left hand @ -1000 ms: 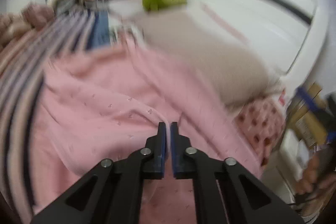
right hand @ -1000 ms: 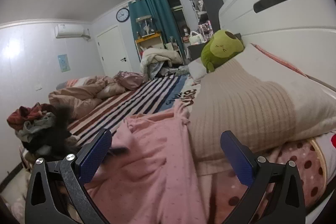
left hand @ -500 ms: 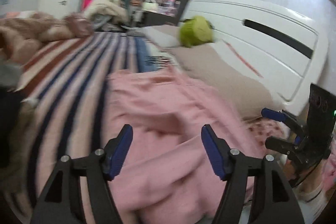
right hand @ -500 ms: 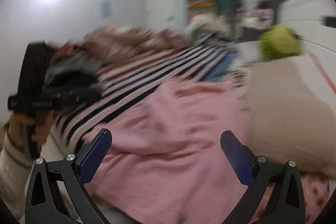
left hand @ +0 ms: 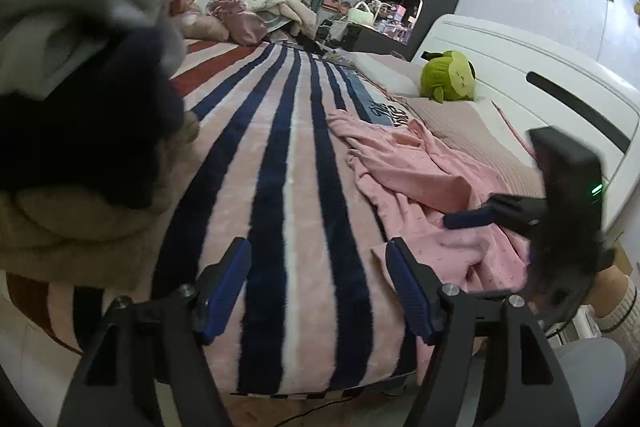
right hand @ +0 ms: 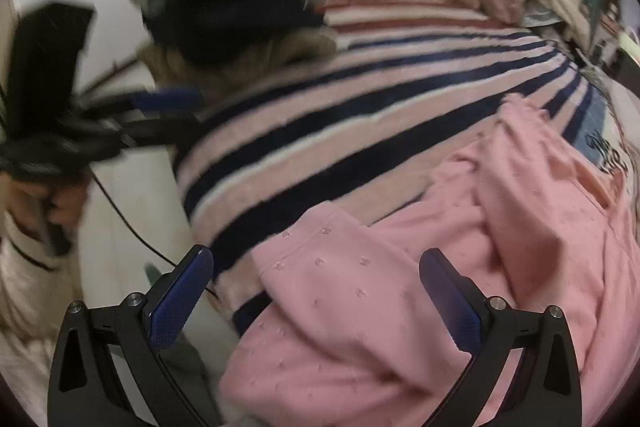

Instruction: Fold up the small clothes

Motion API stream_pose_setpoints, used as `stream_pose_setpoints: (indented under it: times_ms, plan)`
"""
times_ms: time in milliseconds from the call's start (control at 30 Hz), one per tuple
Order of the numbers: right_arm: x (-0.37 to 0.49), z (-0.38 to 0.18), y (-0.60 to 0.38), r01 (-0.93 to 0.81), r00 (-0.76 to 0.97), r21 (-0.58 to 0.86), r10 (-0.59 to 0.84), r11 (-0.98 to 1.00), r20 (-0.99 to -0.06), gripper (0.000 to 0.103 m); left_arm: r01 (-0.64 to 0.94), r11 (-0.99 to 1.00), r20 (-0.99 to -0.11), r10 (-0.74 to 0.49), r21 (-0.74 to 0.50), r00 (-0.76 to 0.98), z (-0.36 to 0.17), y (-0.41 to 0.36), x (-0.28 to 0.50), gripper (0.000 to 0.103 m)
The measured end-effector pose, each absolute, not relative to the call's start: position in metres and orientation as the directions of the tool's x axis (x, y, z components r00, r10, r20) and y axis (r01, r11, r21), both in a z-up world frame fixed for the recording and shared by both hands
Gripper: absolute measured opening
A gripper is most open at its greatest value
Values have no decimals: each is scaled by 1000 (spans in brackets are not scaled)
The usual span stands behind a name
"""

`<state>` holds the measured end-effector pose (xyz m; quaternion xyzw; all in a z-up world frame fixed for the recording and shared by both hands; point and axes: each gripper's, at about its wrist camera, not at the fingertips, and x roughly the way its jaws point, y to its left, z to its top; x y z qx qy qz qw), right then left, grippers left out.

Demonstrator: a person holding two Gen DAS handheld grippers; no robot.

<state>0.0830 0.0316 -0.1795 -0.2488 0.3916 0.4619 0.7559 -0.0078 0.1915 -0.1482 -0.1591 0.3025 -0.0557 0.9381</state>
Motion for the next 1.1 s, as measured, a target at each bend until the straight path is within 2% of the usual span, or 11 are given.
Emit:
stream_pose_setpoints:
  times_ms: [67,133,200,233,300,567,833,967,1033,1067,1100]
  plan:
    - [84,-194,42,-904,226,-2,473,428,-852,92,2,941,-553,-201,-339,809,-152,196,-11,66]
    - [84,-206,50,-906,223,-26,424,422,-878,53,-11,939,-560,-195,-343,805,-157,201,-10,66]
    - [85,-209,50,-892,278,-83,395,444,-875,40,-21,938,-565,-191,-347,803,-160,205,-9,66]
    - [85,-206,47,-888,279,-72,410,453,-868,24,-23,937,-566,-192,-350,802,-161,207,-8,66]
    - [87,-197,38,-872,295,-52,438,487,-849,8,-24,937,-567,-190,-348,802,-161,204,-4,66]
    - [91,-151,-35,-775,422,-7,510,632,-750,6,22,940,-568,-223,-340,792,-159,181,5,66]
    - [66,-116,-153,-616,593,84,531,783,-605,5,137,919,-616,-352,-369,705,-180,119,28,66]
    - [46,-116,-213,-533,652,141,511,834,-561,5,152,913,-662,-381,-378,646,-197,82,50,44]
    - [38,-120,-241,-492,678,159,491,856,-547,5,150,931,-680,-347,-333,646,-200,62,57,43]
    - [35,-121,-252,-477,688,166,484,863,-540,5,149,940,-686,-326,-306,651,-201,55,59,34]
    - [33,-123,-263,-463,696,181,483,867,-532,4,148,948,-692,-307,-281,654,-201,48,61,14]
